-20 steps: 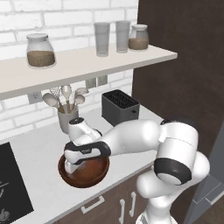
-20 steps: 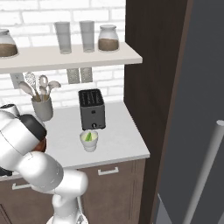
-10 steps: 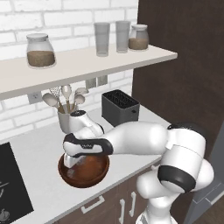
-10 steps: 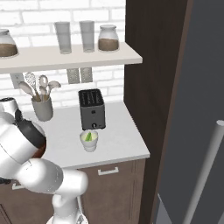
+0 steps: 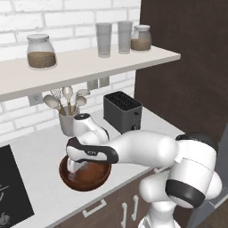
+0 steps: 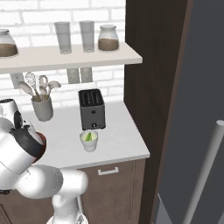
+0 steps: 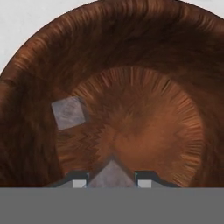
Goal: Grab a lemon wedge from the fridge and one ice cube from the ice bowl, and put them in the glass of lemonade.
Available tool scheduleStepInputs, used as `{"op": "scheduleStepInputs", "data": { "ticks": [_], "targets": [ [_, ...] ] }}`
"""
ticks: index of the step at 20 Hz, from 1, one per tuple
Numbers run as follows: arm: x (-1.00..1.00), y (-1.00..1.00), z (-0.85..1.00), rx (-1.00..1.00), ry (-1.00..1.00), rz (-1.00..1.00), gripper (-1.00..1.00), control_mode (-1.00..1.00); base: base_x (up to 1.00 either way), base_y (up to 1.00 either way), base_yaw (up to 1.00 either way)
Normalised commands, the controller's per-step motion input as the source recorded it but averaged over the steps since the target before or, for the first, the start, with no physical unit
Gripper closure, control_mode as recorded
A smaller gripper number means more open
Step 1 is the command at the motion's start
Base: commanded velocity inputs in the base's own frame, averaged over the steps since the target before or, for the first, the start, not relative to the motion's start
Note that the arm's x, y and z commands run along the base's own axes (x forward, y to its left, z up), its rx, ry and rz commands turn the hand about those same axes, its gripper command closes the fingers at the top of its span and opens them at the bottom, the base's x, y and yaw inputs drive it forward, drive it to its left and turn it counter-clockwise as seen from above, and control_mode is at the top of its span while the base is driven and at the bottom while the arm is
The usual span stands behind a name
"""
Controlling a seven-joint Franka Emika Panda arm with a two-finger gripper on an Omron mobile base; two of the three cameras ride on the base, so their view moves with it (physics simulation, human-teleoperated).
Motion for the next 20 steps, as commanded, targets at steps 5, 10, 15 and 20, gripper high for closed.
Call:
{"op": "scheduleStepInputs", "data": {
  "ticks": [5, 10, 15, 20],
  "targets": [
    [0.0, -0.23, 0.12, 0.02, 0.0, 0.0, 1.0, -1.0, 0.0, 0.0, 0.0],
    [-0.02, -0.42, 0.14, 0.05, 0.0, 0.0, 1.0, -1.0, 0.0, 0.0, 0.0],
    [-0.21, -0.98, 0.22, 0.06, 0.0, -0.04, 1.0, -1.0, 0.0, 0.0, 0.0],
    [-0.07, -1.0, 0.46, 0.0, -0.05, -0.12, 1.0, -1.0, 0.0, 0.0, 0.0]
  ]
}}
